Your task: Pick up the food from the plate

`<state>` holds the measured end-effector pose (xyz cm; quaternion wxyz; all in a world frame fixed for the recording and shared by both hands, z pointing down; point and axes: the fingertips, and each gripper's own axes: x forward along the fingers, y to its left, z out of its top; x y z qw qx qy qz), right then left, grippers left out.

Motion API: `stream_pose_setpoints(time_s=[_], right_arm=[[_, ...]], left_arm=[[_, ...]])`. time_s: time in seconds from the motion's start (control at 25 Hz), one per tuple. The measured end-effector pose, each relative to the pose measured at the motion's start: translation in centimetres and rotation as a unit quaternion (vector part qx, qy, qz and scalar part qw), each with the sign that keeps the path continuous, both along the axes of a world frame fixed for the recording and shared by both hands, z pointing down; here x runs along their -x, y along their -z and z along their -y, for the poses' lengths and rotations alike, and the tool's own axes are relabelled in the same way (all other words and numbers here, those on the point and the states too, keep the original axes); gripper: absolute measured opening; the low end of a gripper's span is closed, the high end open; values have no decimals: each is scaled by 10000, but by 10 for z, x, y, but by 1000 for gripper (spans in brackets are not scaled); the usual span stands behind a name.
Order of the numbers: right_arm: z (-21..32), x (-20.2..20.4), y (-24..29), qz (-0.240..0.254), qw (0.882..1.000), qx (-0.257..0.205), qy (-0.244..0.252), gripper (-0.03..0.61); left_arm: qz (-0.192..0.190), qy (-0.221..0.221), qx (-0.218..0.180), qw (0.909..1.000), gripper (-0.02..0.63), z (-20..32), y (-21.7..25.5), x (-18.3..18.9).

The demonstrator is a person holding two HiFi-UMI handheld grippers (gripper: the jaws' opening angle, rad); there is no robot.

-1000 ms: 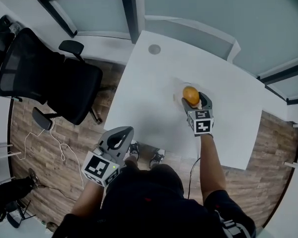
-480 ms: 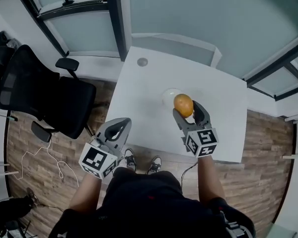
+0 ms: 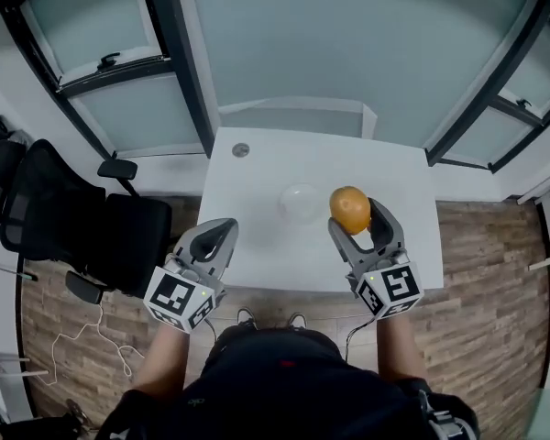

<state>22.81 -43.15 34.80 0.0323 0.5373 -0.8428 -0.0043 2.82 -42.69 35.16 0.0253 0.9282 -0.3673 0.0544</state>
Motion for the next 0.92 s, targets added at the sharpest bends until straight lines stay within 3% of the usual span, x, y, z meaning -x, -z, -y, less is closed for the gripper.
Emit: stream_pose_setpoints(time_s=[0.32,0.92], right_arm=[[-21,-16,24,24,9995,-239,-221,347],[-15,-2,26,-159,9993,-251,-219,347]], left_arm=[[13,-288,-134,9995,20,-6,15,-21],[-39,-297,-97,9995,20,-1,10,-12]])
